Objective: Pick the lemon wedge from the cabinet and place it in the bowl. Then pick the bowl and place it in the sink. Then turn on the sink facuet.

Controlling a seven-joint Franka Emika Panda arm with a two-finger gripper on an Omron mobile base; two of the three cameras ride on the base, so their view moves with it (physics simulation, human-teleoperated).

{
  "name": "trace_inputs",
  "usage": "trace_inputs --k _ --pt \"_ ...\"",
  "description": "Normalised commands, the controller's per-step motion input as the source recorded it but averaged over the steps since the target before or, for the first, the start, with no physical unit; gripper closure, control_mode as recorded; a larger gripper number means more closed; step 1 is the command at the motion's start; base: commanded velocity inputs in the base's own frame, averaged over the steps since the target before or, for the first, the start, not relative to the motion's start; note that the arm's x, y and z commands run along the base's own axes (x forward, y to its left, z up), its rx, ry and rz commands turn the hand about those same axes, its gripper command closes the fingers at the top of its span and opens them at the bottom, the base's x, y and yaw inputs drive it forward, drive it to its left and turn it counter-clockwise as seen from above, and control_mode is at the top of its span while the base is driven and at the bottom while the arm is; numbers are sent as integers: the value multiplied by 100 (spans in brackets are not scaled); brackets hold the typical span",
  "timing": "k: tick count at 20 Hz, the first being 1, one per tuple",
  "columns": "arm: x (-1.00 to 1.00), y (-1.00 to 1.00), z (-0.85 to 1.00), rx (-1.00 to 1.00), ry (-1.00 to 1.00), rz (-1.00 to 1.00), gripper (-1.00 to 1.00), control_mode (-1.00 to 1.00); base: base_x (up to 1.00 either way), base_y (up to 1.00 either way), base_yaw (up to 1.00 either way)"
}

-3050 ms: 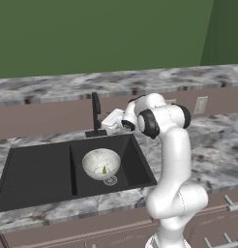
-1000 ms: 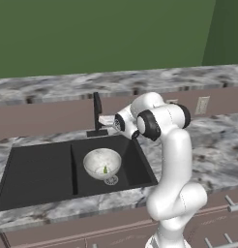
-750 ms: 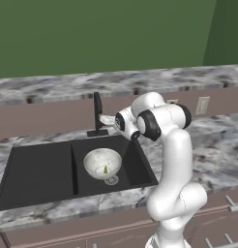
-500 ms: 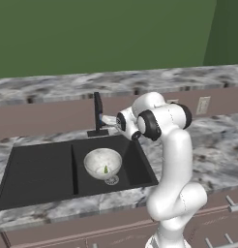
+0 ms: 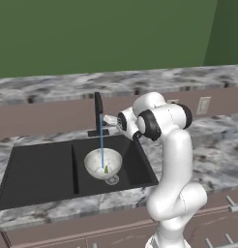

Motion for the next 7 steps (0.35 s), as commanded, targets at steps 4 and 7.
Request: trace_inputs --k 4,7 --pt "0 -3 0 2 0 0 100 -100 0 0 0" --pt "0 0 0 0 0 0 100 -100 0 0 0"
